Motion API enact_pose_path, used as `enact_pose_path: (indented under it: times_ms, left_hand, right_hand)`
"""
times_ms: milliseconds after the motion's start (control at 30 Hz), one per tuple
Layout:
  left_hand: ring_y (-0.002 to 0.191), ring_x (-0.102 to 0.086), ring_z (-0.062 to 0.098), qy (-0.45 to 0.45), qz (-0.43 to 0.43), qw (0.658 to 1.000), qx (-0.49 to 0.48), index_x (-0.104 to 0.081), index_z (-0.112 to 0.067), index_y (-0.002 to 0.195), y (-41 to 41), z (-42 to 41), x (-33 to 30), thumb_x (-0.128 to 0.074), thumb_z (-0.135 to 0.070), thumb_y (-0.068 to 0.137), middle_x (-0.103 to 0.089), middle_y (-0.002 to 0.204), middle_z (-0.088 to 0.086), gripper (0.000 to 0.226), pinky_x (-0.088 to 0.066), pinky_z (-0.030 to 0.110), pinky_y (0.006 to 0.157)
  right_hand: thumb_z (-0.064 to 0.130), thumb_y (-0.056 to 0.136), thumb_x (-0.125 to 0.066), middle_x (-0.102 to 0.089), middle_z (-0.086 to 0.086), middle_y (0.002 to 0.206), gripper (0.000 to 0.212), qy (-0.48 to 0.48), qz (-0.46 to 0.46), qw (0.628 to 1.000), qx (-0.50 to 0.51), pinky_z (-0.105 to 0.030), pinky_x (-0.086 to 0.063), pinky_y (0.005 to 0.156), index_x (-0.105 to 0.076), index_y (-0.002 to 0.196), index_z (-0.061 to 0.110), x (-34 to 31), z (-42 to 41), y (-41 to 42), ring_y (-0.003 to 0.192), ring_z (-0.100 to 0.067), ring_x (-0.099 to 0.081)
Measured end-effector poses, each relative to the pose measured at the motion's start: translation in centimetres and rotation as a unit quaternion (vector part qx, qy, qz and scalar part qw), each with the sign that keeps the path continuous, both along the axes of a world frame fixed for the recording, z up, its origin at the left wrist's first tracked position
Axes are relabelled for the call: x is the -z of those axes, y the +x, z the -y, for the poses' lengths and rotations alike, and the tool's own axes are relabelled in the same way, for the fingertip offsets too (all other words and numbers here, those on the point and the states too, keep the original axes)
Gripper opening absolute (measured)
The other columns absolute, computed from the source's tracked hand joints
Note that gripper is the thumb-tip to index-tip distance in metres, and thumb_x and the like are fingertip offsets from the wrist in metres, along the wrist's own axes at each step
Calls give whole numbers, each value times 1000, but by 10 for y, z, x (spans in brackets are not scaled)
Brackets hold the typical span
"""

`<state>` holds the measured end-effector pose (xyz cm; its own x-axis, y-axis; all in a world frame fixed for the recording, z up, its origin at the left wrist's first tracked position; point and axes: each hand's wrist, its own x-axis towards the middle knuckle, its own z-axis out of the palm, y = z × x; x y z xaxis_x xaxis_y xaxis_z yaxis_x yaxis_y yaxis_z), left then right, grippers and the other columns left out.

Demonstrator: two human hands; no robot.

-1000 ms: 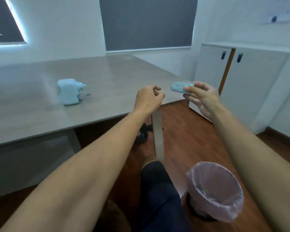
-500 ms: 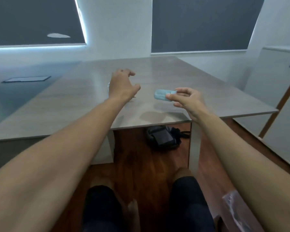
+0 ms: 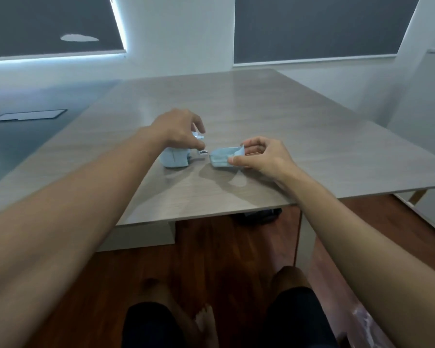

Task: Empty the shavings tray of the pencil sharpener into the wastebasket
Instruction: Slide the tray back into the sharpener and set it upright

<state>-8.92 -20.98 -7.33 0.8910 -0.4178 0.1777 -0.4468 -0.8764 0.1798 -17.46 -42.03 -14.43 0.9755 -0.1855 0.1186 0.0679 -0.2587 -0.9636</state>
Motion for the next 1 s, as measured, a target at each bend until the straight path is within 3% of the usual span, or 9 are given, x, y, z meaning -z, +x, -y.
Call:
enact_pose_path:
  times_ms: [100, 200, 433, 733, 1000]
  left_hand:
    - [85, -55, 15, -9, 16, 1000, 7, -69, -31, 98, 7, 2, 5, -74, -37, 65, -64, 97, -5, 33, -42, 29, 72]
    - [84, -55, 15, -36, 35, 999, 2, -70, -31, 96, 10, 1, 10, -72, -38, 66, -61, 91, -6, 31, -45, 31, 72]
    - [83, -53, 14, -55, 81, 995, -14, -66, -40, 99, 11, -1, 18, -66, -40, 68, -59, 88, -11, 31, -42, 30, 68]
    - [104, -58, 24, -22, 45, 999, -5, -61, -42, 110, 11, -1, 12, -63, -42, 79, -66, 112, 1, 31, -42, 33, 77]
    - [96, -59, 15, -47, 12, 999, 7, -73, -34, 90, 9, 4, 7, -63, -50, 77, -71, 103, -4, 23, -47, 32, 81]
  right_hand:
    - [25, 58, -96, -73, -1, 95, 59, -35, -2, 999, -8, -22, -59, 76, -69, 108, 11, -1, -3, 9, 83, -10, -70]
    - [24, 57, -95, -73, 2, 94, 56, -58, -8, 998, -12, -16, -56, 69, -69, 106, 13, 1, -10, 19, 80, -7, -69]
    - [33, 50, -95, -73, 7, 87, 55, -84, -8, 996, -1, -18, -55, 67, -68, 97, 21, 6, -25, 36, 80, -5, -70]
    - [33, 49, -96, -72, 8, 85, 53, -84, -2, 996, 2, -19, -56, 69, -67, 92, 22, 7, -31, 39, 78, -4, -70]
    - [30, 52, -96, -74, 3, 89, 58, -88, 19, 996, 18, -19, -59, 71, -69, 101, 15, 7, -31, 44, 76, -6, -71]
